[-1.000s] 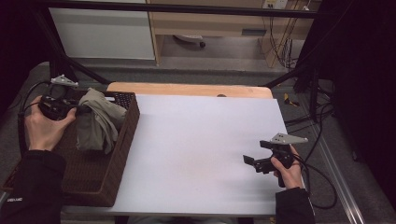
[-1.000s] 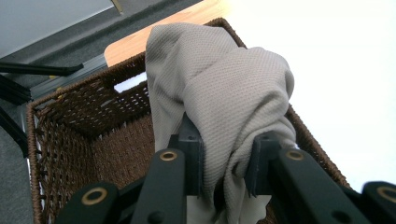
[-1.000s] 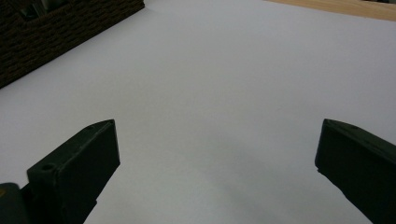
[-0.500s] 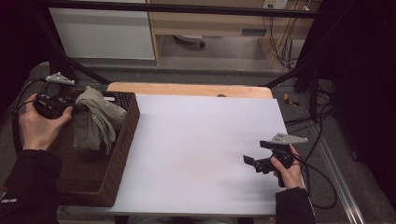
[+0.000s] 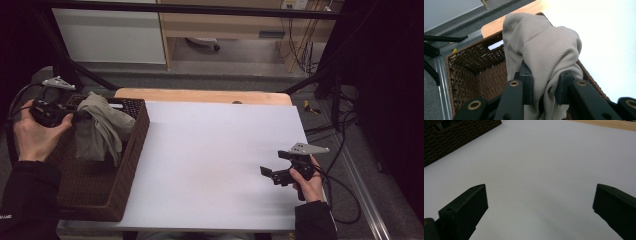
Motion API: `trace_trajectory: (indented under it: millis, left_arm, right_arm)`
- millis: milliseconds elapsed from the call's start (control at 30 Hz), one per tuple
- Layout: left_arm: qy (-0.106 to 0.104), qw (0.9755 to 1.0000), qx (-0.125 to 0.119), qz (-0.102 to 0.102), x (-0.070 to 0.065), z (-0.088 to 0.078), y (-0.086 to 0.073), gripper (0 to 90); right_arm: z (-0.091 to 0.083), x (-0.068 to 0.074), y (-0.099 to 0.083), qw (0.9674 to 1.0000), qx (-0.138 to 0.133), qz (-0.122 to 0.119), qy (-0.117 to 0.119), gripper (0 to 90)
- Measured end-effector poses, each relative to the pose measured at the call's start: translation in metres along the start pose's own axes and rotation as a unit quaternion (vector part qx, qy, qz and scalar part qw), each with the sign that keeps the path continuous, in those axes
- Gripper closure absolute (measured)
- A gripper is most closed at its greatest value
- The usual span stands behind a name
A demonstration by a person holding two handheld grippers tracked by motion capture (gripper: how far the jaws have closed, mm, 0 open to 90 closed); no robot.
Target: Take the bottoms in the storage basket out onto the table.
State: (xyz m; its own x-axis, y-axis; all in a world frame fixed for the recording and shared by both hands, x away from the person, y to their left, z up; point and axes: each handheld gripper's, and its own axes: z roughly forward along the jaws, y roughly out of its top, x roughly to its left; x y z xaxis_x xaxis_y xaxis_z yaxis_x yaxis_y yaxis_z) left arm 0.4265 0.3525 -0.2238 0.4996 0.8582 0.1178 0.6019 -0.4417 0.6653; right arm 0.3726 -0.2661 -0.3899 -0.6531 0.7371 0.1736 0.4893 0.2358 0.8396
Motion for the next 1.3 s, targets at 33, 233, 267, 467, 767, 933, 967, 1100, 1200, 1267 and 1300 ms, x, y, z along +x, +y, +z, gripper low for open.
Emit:
trace_trajectory:
  millis: [33,233,267,467,767,933,967,1100,1200,1267,1300]
  left_arm:
    - [-0.001,1.0000,0.000,0.000,0.000,-0.001,0.000,71.5]
    - [-0.002,1.0000,-0.003,0.004,0.000,-0.007,0.001,71.5]
    - [-0.002,1.0000,-0.005,0.004,0.000,-0.008,0.001,71.5]
    - [-0.003,0.9999,-0.008,0.007,-0.001,-0.013,0.003,71.5]
    - [-0.009,0.9999,-0.009,0.010,-0.001,-0.022,0.007,71.5]
    - [-0.010,0.9998,-0.010,0.011,-0.001,-0.027,0.009,71.5]
    - [-0.008,0.9998,-0.010,0.013,-0.001,-0.028,0.009,71.5]
    - [-0.013,0.9997,-0.011,0.015,-0.001,-0.032,0.010,71.5]
    - [-0.022,0.9996,-0.013,0.012,-0.001,-0.035,0.011,71.5]
    - [-0.027,0.9995,-0.014,0.012,-0.001,-0.036,0.012,71.5]
    - [-0.028,0.9994,-0.015,0.011,-0.002,-0.037,0.012,71.5]
  right_arm:
    - [0.000,0.000,0.000,1.0000,0.000,-0.001,0.000,0.4]
    - [0.000,0.000,0.000,1.0000,0.000,-0.001,0.000,0.4]
    - [0.000,0.000,0.000,1.0000,0.000,-0.001,0.000,0.4]
    - [0.000,0.000,0.000,1.0000,0.002,-0.001,0.001,0.4]
    - [0.000,0.000,0.000,1.0000,0.001,-0.002,0.000,0.4]
    - [0.000,0.001,0.000,1.0000,0.002,-0.001,0.002,0.4]
    - [0.000,0.001,0.000,1.0000,0.002,-0.001,0.002,0.4]
    - [0.000,0.001,0.000,1.0000,0.003,-0.002,0.001,0.4]
    - [0.000,0.001,0.000,1.0000,0.003,-0.002,0.001,0.4]
    - [0.000,0.001,0.000,1.0000,0.003,-0.002,0.002,0.4]
    - [0.000,0.001,0.000,1.0000,0.003,-0.001,0.002,0.4]
